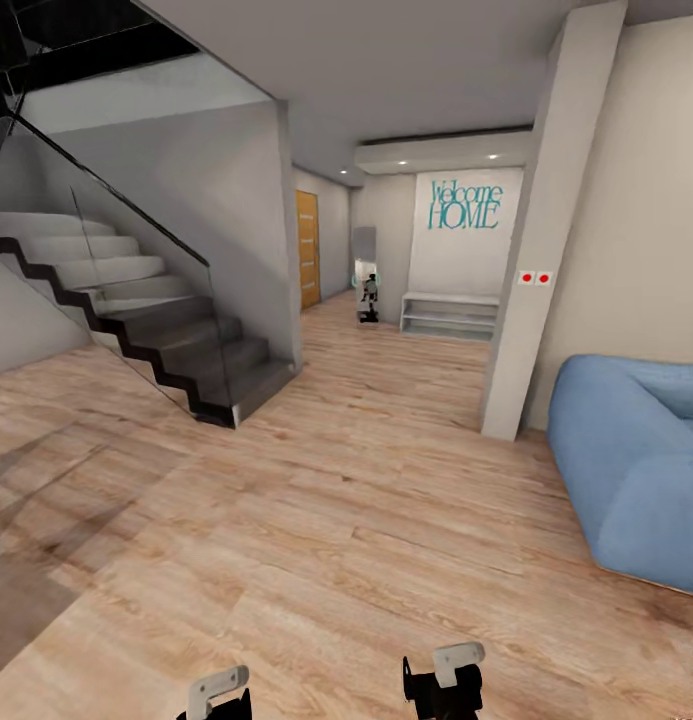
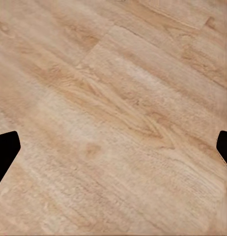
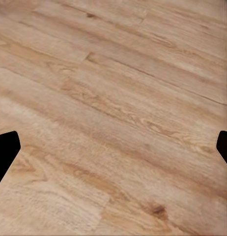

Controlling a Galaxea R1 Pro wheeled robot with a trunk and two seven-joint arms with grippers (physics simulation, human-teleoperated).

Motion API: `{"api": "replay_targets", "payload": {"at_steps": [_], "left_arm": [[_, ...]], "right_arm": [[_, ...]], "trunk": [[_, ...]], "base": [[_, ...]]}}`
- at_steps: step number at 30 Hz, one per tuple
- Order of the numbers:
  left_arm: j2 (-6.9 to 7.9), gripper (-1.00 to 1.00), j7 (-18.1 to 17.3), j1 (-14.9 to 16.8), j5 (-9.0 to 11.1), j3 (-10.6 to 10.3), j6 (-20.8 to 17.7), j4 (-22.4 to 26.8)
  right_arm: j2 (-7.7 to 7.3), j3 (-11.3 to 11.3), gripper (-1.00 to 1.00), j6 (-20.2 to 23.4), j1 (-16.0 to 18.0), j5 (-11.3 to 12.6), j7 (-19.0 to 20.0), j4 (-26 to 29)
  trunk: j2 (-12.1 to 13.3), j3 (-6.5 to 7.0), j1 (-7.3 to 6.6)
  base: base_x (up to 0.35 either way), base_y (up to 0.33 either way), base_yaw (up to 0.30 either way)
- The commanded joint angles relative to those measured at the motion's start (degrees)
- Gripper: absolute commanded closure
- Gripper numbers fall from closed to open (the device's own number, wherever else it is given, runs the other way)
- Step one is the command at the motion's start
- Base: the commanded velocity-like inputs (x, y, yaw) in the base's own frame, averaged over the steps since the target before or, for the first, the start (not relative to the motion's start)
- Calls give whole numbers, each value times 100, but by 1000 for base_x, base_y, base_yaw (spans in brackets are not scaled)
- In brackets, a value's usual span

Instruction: Turn on the radio receiver that's on the table in the living room.

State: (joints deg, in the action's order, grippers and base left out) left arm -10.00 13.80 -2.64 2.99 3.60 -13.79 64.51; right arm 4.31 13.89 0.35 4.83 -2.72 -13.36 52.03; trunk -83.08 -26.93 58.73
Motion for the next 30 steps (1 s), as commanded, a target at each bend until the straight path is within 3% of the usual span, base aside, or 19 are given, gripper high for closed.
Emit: {"api": "replay_targets", "payload": {"at_steps": [1,30], "left_arm": [[0,-100,0,0,0,0,-2,0],[0,-100,0,0,0,0,-9,7]], "right_arm": [[0,0,-100,0,0,0,0,0],[-1,2,-100,7,0,0,0,-18]], "trunk": [[0,0,0],[0,0,0]], "base": [[336,88,-277],[336,83,-277]]}}
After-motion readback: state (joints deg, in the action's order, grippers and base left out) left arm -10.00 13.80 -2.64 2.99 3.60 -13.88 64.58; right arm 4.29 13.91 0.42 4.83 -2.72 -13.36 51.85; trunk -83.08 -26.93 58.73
